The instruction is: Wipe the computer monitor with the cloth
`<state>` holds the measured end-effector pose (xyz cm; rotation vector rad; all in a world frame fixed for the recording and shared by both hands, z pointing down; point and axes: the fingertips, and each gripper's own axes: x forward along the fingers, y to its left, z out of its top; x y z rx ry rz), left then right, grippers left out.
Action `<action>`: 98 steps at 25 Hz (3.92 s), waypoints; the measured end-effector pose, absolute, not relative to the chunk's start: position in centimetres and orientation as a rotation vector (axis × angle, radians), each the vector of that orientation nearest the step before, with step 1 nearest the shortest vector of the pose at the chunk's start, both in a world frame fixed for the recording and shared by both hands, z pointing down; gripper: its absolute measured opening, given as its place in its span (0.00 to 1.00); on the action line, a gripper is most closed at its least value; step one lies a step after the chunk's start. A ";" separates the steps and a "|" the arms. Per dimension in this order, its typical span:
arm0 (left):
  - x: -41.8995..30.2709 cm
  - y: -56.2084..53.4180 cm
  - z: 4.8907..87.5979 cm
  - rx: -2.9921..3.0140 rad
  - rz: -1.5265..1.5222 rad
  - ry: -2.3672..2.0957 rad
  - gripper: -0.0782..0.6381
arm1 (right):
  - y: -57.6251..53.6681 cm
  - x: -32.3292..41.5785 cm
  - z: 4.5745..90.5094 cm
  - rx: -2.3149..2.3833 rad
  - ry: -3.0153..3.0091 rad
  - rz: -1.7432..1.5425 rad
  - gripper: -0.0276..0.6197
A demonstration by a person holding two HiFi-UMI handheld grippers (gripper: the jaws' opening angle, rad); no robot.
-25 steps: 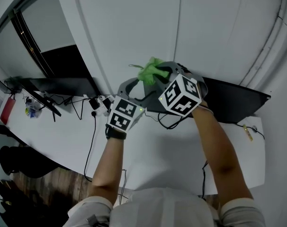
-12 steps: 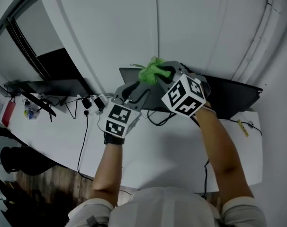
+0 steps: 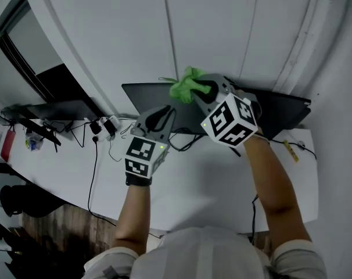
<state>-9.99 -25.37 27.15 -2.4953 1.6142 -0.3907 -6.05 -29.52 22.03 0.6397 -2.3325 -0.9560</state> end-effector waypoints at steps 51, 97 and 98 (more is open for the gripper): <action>12.8 -26.4 27.9 -2.634 -0.371 1.383 0.16 | -32.2 26.3 22.2 1.013 -2.299 -0.806 0.17; 20.0 -26.8 30.9 -2.738 -0.436 1.180 0.15 | -34.2 34.8 35.5 1.236 -3.008 0.101 0.17; 20.1 -26.8 31.0 -2.741 -0.438 1.180 0.16 | -34.3 34.8 36.0 1.232 -2.993 0.103 0.17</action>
